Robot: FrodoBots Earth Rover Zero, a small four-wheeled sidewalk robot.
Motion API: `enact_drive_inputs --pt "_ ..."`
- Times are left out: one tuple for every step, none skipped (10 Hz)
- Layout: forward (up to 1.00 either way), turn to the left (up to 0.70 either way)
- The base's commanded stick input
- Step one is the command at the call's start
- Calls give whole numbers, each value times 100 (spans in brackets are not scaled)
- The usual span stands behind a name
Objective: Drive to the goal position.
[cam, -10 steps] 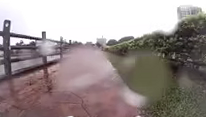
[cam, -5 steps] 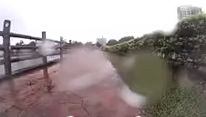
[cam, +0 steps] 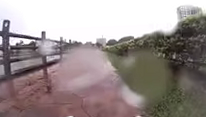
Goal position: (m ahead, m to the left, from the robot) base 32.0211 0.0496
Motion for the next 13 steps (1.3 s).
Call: enact_drive_inputs --pt "70 0" --pt "70 0" --pt "70 0" --pt "70 0" --pt "70 0" --pt "70 0" --pt "70 14" --pt "70 27" --pt "70 14" --pt "70 0" --pt "70 0" --pt "70 0" --pt "70 0"
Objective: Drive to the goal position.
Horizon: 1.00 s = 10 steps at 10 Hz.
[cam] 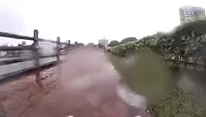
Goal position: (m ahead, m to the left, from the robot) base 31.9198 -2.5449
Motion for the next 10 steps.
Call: enact_drive_inputs --pt "70 0" --pt "70 0" --pt "70 0" --pt "70 0" --pt "70 0" --pt "70 0" --pt "70 22" --pt "70 27" --pt "70 27" --pt "70 13"
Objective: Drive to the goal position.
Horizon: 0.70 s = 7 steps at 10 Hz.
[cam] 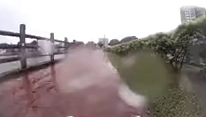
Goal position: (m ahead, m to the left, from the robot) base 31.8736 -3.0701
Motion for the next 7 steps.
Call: enact_drive_inputs --pt "70 0" --pt "70 0" --pt "70 0" --pt "70 0" --pt "70 0" --pt "70 0" --pt "70 0"
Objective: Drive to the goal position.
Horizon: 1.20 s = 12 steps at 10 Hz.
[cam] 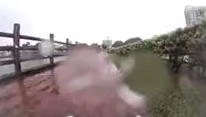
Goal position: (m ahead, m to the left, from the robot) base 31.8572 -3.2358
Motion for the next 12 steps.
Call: enact_drive_inputs --pt "70 0" --pt "70 0" --pt "70 0" --pt "70 0" --pt "70 19" --pt "70 0" --pt "70 0" --pt "70 0" --pt "70 0" --pt "70 0" --pt "70 0" --pt "70 0"
